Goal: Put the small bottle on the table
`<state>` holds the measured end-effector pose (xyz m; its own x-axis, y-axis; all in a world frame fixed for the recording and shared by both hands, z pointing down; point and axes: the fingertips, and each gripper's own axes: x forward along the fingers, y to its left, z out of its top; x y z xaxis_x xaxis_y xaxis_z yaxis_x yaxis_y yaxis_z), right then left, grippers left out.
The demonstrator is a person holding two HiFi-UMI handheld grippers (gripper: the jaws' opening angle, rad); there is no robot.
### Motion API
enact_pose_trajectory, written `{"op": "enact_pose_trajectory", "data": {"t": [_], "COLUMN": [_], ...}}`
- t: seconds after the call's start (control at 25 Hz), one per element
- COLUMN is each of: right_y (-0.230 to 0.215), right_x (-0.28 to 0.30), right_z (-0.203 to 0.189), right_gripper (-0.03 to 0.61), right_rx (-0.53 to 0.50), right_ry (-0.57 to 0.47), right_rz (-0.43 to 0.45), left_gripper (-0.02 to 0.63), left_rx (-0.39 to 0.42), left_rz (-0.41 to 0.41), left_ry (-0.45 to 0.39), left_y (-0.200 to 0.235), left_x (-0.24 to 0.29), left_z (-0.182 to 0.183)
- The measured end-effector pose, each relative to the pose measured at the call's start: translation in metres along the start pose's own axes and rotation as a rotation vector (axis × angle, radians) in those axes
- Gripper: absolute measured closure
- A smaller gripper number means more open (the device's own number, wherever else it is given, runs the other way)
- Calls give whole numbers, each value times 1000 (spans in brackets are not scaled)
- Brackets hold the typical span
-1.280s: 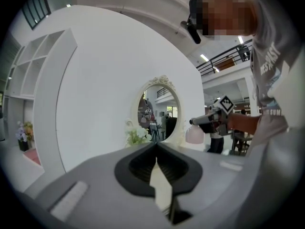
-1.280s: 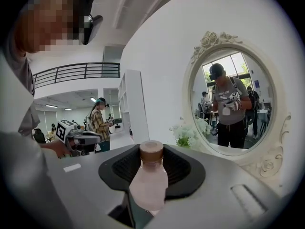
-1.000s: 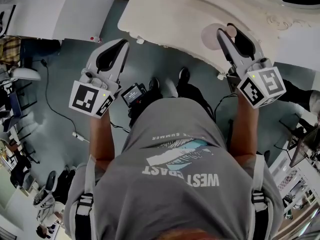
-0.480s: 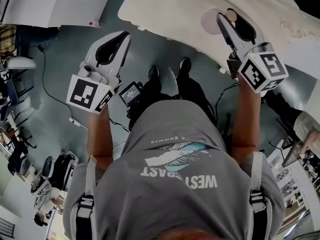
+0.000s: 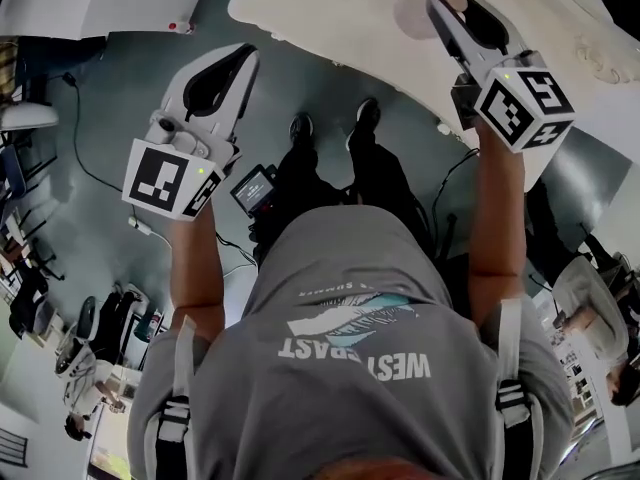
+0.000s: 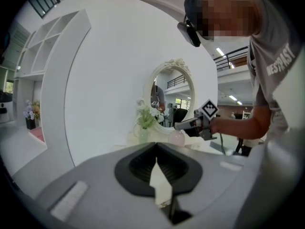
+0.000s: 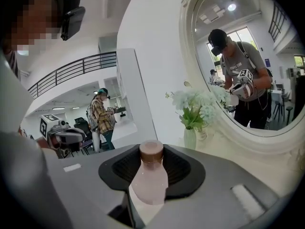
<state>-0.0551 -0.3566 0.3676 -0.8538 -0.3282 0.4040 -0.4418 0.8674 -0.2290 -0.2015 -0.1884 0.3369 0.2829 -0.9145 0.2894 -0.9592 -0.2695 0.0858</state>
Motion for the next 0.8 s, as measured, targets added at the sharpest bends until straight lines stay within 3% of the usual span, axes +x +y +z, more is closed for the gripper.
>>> {"op": "enact_pose_trajectory", "data": {"t": [0.8], "right_y": [-11], "right_x": [65], "right_z": [-62], "right_gripper": [431], "right_rx": [-29], "right_ry": [115], "right_rz": [31], "left_gripper": [611], "left_rx": [-69], "left_rz": [52], "left_ry": [35], "left_y": [5], "left_x": [-12], "left_z": [-64]}}
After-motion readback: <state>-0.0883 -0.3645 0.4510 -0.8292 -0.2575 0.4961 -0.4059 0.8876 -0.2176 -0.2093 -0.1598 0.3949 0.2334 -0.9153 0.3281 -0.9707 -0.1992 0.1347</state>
